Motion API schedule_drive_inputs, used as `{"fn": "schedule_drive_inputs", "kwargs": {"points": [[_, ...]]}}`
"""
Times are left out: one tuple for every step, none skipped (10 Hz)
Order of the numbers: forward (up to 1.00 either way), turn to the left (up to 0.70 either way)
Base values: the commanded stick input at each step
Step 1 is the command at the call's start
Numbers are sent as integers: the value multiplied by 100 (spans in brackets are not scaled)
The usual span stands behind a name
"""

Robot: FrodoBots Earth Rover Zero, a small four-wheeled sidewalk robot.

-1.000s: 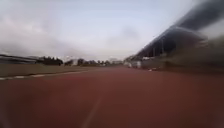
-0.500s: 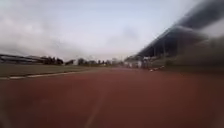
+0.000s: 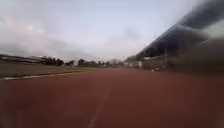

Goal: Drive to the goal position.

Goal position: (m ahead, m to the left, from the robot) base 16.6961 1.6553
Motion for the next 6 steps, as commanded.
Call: {"fn": "schedule_drive_inputs", "kwargs": {"points": [[70,0],[70,0],[70,0],[70,0],[70,0],[70,0]]}}
